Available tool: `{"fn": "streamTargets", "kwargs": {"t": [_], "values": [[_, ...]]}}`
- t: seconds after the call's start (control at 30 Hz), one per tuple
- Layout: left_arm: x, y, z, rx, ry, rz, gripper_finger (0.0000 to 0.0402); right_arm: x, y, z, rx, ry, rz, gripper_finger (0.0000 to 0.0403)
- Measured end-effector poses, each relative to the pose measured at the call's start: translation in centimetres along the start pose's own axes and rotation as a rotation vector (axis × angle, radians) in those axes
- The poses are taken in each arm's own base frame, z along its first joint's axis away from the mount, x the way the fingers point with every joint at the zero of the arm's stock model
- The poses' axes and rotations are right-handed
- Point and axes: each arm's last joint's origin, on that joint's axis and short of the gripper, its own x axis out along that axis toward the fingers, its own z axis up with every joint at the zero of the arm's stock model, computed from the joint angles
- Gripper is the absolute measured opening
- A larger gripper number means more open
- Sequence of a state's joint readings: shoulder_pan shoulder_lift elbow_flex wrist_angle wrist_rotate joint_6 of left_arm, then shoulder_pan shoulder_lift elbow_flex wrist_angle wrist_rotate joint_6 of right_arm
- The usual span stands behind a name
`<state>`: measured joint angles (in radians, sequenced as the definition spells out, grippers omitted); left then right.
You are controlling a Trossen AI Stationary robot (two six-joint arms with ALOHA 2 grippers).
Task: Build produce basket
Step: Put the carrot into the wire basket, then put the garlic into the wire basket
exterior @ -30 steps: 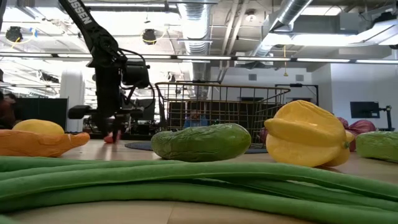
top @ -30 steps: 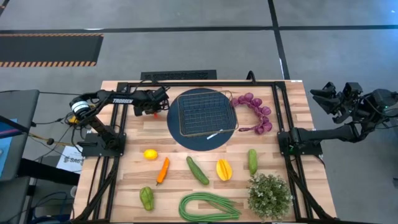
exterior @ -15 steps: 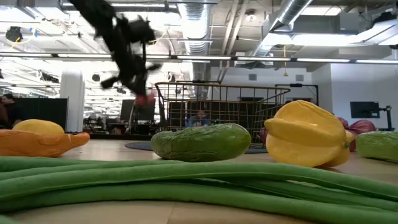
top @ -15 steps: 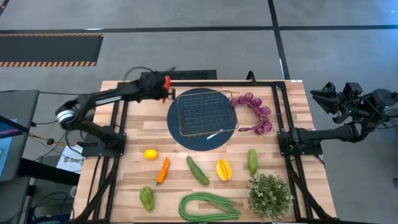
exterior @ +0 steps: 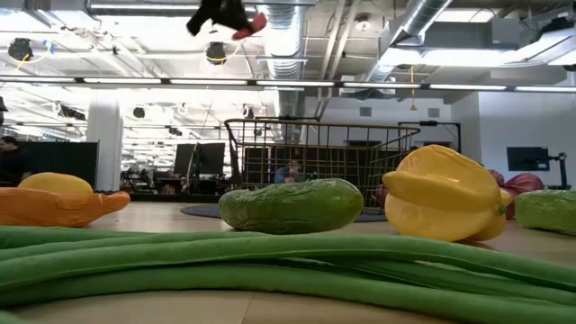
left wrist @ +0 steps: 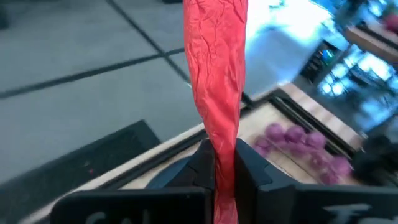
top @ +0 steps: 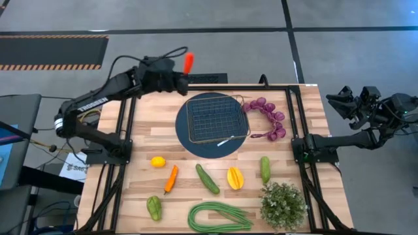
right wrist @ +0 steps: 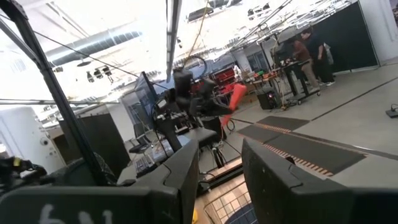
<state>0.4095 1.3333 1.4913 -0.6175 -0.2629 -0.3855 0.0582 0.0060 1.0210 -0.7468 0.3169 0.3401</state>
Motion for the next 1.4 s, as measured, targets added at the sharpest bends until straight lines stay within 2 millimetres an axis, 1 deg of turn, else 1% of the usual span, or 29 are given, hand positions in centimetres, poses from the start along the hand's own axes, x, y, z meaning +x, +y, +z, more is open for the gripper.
{"fn": "streamTargets", "kwargs": {"t": [0.07, 0.17, 0.3, 0.4, 0.53, 0.6, 0.7, 0.8, 0.87, 1.0, 1.07, 1.17, 1.27, 1.4], "values": [[0.6, -1.6, 0.7, 0.053, 0.008, -0.077, 0.0000, 0.0, 0.0, 0.0, 0.000, 0.001, 0.000, 0.0142], [2.0, -3.9, 1.4, 0.126, 0.033, -0.183, 0.0000, 0.0, 0.0, 0.0, 0.001, -0.002, 0.000, 0.0144], [5.3, -6.4, 1.4, 0.190, 0.113, -0.294, 0.0000, 0.0, 0.0, 0.1, 0.002, -0.007, 0.001, 0.0146], [8.6, -7.4, 0.3, 0.220, 0.224, -0.314, 0.0000, 0.0, 0.0, 0.1, 0.002, -0.010, 0.000, 0.0146], [12.9, -8.3, -2.0, 0.236, 0.403, -0.339, 0.0000, 0.0, 0.0, 0.1, 0.002, -0.010, 0.000, 0.0144], [14.6, -8.6, -3.1, 0.254, 0.482, -0.350, 0.0003, 0.0, 0.0, 0.1, 0.002, -0.010, 0.001, 0.0145], [16.5, -9.2, -4.5, 0.268, 0.564, -0.342, 0.0024, 0.0, 0.0, 0.1, 0.002, -0.010, 0.001, 0.0148], [17.5, -9.8, -5.6, 0.297, 0.635, -0.320, 0.0055, 0.0, 0.0, 0.1, 0.002, -0.009, 0.002, 0.0152], [17.8, -10.3, -6.1, 0.328, 0.663, -0.318, 0.0076, 0.0, 0.0, 0.1, 0.001, -0.009, 0.002, 0.0154], [17.4, -10.9, -6.7, 0.416, 0.699, -0.268, 0.0107, 0.0, 0.1, 0.2, -0.004, -0.018, 0.006, 0.0157], [17.2, -10.7, -7.0, 0.447, 0.725, -0.210, 0.0118, 0.0, 0.1, 0.2, -0.004, -0.022, 0.007, 0.0157], [17.0, -10.4, -7.2, 0.470, 0.745, -0.141, 0.0127, 0.0, 0.1, 0.2, -0.021, -0.021, 0.007, 0.0156], [17.1, -10.3, -7.2, 0.464, 0.742, -0.114, 0.0130, 0.0, 0.1, 0.2, -0.028, -0.022, 0.008, 0.0155], [17.0, -10.3, -7.2, 0.431, 0.740, -0.094, 0.0118, 0.0, 0.1, 0.2, -0.027, -0.021, 0.011, 0.0156]]}}
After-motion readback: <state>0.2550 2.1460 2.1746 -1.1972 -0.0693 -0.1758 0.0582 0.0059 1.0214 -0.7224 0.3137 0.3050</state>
